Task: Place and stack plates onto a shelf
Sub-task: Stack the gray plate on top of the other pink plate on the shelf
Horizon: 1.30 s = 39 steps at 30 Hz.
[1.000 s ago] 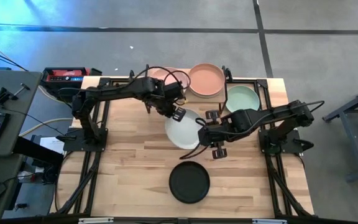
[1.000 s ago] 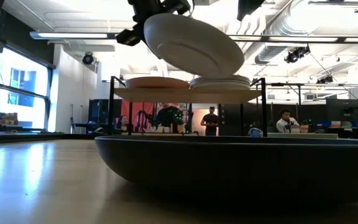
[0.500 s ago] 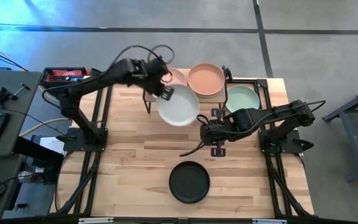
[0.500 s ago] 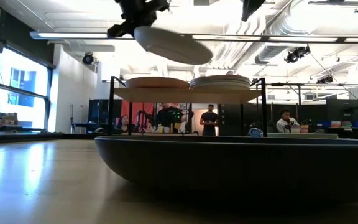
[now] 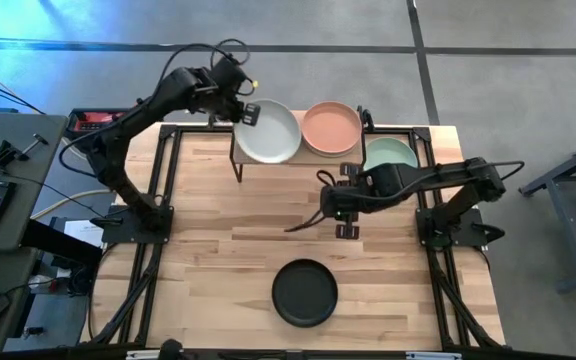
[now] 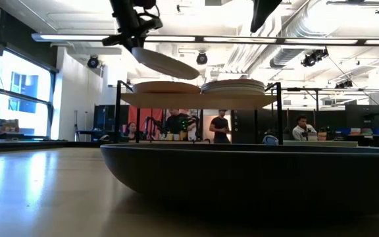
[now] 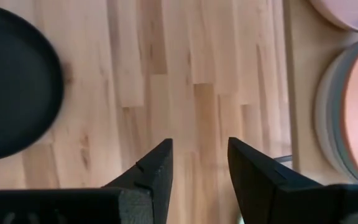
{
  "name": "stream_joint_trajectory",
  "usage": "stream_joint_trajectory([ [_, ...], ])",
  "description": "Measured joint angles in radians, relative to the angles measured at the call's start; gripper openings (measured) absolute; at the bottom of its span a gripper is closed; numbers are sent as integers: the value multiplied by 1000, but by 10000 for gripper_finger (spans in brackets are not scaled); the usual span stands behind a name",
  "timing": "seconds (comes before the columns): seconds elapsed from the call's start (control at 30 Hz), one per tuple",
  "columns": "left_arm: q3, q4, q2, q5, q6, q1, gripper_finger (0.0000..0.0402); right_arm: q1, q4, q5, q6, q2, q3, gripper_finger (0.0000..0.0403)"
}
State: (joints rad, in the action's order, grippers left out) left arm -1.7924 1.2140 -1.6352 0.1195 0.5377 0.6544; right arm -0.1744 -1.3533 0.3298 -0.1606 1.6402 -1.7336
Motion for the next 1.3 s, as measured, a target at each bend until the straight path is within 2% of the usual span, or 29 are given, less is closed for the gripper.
stream_joint_trajectory([
  [0.3,0,-1,-30,-37,-19,101,3,120,0,-1,117,0,0,131],
  [0.7,0,-3,-80,-96,-16,112,3,249,-7,-5,169,0,0,131],
  [1.3,0,-8,-120,-109,11,112,3,282,-45,-8,214,0,0,131],
])
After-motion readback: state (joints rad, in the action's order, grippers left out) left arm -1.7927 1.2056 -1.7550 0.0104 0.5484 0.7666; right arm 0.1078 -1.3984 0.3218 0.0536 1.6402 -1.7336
